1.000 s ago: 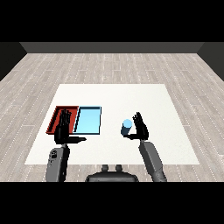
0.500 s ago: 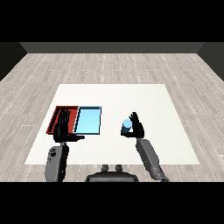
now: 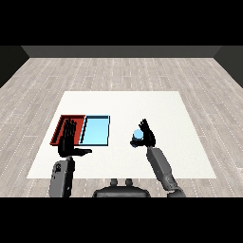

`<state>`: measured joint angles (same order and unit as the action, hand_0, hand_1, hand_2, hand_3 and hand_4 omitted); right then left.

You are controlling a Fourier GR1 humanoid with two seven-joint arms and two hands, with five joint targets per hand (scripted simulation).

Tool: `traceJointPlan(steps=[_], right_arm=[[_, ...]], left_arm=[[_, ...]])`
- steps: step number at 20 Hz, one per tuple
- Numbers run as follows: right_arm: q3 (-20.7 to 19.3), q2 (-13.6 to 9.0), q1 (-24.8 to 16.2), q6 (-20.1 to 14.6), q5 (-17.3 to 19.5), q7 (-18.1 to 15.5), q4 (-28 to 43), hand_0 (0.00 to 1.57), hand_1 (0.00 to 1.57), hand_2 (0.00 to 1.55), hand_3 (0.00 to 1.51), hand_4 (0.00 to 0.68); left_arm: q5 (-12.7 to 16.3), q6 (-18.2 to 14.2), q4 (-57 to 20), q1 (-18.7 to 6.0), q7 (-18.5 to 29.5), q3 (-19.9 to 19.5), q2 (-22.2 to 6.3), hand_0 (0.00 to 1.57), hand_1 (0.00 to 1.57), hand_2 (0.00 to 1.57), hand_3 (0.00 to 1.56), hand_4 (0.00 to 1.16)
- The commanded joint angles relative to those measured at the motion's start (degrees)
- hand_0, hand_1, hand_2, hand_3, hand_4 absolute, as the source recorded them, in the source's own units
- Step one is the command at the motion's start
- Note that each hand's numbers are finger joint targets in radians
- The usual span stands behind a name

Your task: Pick the blue can and put it in the blue box

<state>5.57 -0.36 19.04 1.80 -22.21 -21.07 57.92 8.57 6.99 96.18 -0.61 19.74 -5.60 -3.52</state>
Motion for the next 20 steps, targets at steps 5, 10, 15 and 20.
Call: traceJointPlan(steps=[5,10,15,20], right_arm=[[0.3,0.3,2.3,1.4,-0.1,-4.1,-6.1,0.0,0.0,0.0,0.0,0.0],[5.9,0.4,6.1,-9.3,-4.5,-7.2,-12.4,0.0,0.0,0.0,0.0,0.0],[4.1,0.4,6.8,-19.2,1.9,-4.6,-12.1,1.5,1.5,1.47,1.43,0.647],[5.1,0.3,5.3,-20.7,5.0,-2.2,-11.0,1.51,1.51,1.48,1.43,0.62]], left_arm=[[-1.2,-0.2,6.1,5.2,-0.8,1.8,0.8,0.0,0.0,0.0,0.0,0.0],[-0.8,-1.2,0.8,-0.1,-0.6,-0.2,0.1,0.0,0.0,0.0,0.0,0.0],[0.0,-1.3,3.8,0.5,-3.6,0.4,0.2,0.0,0.0,0.0,0.0,0.0],[0.9,-0.1,4.0,0.5,-4.1,-0.5,-1.0,0.0,0.0,0.0,0.0,0.0]])
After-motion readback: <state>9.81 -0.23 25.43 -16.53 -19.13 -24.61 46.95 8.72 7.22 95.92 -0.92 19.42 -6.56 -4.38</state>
